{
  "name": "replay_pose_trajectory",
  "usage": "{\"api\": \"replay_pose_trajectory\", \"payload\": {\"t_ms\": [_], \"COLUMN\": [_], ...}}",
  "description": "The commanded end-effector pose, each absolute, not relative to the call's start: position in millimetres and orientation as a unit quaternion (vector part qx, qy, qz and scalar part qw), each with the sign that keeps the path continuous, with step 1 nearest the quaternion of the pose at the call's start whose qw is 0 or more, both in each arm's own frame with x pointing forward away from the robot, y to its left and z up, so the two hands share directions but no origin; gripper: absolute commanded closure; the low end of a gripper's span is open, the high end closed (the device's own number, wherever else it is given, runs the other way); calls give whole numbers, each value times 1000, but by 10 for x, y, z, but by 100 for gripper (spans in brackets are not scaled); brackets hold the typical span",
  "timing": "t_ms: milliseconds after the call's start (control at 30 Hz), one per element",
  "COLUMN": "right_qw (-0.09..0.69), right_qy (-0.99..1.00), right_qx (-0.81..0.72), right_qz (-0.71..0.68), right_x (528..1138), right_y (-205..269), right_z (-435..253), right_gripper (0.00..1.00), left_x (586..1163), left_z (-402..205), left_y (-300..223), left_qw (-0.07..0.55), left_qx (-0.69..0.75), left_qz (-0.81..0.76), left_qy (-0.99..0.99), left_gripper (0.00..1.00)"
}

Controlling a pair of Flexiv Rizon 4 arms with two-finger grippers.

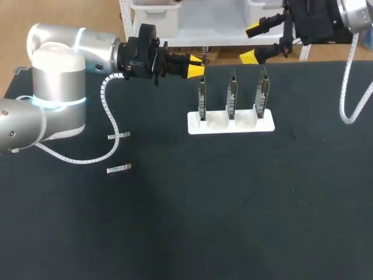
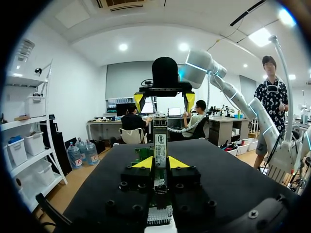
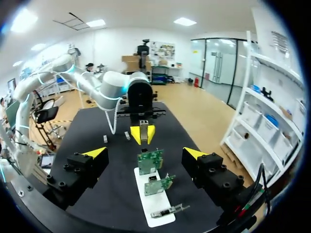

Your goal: Pick up the optical module with the left hand, and insert it into the network port with the right hand.

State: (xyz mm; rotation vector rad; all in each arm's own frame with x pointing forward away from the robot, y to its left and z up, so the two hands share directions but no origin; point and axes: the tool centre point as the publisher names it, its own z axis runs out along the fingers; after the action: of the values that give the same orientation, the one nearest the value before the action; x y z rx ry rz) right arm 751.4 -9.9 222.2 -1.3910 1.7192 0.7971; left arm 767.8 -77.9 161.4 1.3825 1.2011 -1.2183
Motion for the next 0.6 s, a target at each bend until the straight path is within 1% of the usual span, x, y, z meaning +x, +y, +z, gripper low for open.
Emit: {"api": "replay_pose_trajectory", "payload": {"t_ms": [33, 267, 600], "right_qw": [340, 334, 334], "right_qy": [643, 635, 622], "right_qx": [-576, -588, -600], "right_qz": [372, 374, 377], "right_x": [7554, 7565, 7574], "right_y": [-73, 72, 449], "right_z": [2208, 2177, 2141], "right_gripper": [0, 0, 0], "left_x": [7677, 7677, 7677], "left_z": [1610, 1610, 1610], "left_y": [-778, -778, -778], "left_qw": [455, 455, 455], "left_qx": [560, 560, 560], "left_qz": [-493, -493, -493], "left_qy": [487, 487, 487], "left_gripper": [100, 100, 100]}}
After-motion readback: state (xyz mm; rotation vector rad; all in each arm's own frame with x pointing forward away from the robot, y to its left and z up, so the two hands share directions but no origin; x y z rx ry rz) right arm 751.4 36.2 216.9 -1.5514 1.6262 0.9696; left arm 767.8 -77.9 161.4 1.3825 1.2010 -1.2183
